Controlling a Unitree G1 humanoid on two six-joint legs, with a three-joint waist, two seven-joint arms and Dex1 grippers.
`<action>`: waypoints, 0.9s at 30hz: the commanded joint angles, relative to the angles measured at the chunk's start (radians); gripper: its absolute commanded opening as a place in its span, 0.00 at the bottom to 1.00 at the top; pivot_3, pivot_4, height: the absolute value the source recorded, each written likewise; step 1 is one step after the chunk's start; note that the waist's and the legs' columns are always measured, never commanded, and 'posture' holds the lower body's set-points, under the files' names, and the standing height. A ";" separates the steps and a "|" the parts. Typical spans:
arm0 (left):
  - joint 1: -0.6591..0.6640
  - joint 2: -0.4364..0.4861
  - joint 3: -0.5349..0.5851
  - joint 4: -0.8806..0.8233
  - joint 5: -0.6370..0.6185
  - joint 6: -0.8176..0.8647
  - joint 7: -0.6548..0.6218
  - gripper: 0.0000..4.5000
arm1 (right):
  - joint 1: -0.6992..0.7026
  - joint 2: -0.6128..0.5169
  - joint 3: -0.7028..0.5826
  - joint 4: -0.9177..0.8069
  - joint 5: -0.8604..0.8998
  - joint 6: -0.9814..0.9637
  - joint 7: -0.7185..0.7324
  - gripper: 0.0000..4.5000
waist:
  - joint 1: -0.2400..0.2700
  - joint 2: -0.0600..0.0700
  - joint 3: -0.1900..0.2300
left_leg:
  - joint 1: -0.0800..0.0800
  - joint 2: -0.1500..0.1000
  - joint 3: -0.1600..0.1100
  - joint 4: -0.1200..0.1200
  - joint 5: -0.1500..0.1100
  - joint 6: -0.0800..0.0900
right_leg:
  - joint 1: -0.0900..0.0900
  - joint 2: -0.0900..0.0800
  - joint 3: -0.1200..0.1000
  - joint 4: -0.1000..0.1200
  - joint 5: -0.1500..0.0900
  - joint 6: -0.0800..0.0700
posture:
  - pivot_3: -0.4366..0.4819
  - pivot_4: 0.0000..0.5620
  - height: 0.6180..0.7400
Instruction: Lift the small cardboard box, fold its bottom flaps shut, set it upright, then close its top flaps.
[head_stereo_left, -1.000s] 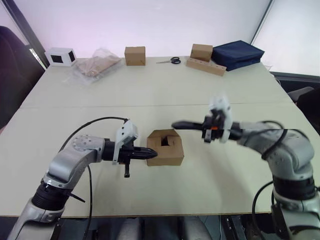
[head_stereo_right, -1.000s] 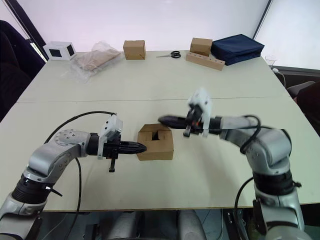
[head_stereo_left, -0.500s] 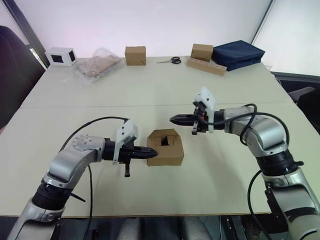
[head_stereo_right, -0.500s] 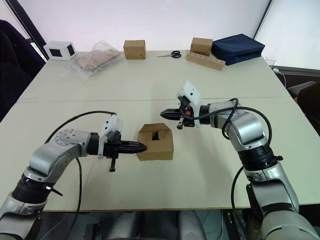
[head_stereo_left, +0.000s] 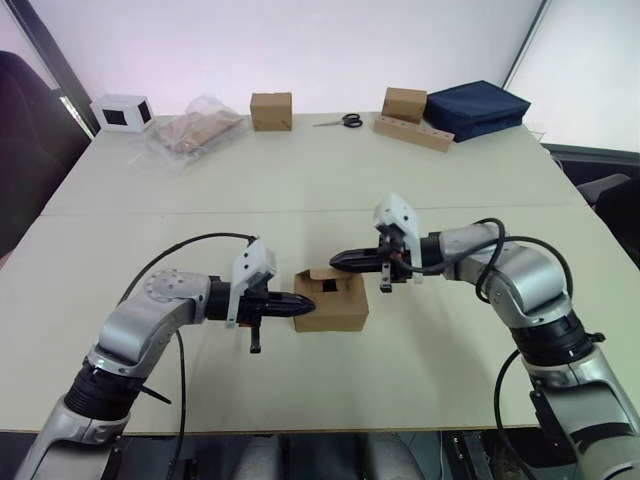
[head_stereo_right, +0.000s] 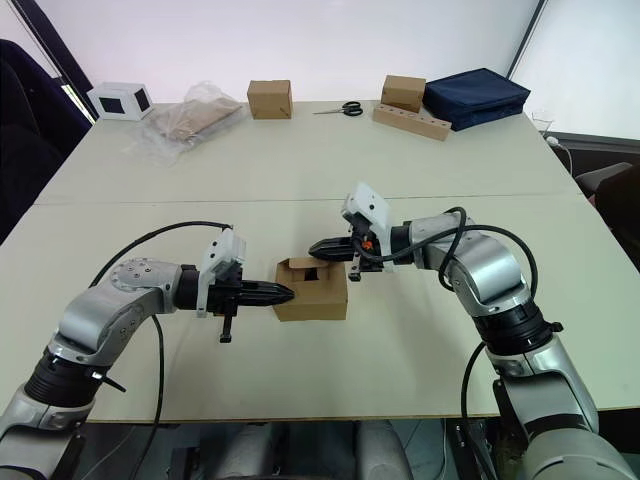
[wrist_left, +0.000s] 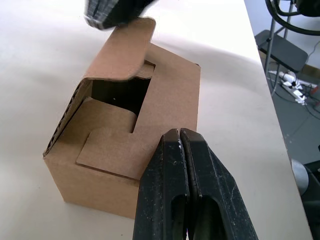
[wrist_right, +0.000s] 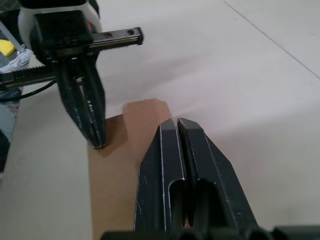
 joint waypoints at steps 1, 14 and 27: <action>-0.010 0.005 0.000 0.003 0.005 0.002 0.014 0.00 | 0.012 -0.003 -0.026 -0.061 0.020 0.005 -0.002 0.00 | 0.000 0.000 0.000 | 0.000 0.000 0.000 0.000 0.000 0.000 | 0.000 0.000 0.000 0.000 0.000 0.000 | 0.48 0.27 1.00; -0.019 0.005 -0.001 0.012 0.002 0.003 0.014 0.00 | 0.028 0.020 -0.047 -0.060 0.010 0.021 -0.064 0.00 | 0.001 0.000 0.000 | 0.000 0.000 0.000 0.000 0.000 0.000 | 0.000 0.000 0.000 0.000 0.000 0.000 | 0.48 0.27 1.00; -0.020 0.004 0.001 0.016 0.001 0.005 0.018 0.00 | 0.063 -0.008 -0.009 -0.110 -0.005 0.003 -0.021 0.00 | 0.001 0.000 0.000 | 0.000 0.000 0.000 0.000 0.000 0.000 | 0.000 0.000 0.000 0.000 0.000 0.000 | 0.48 0.27 1.00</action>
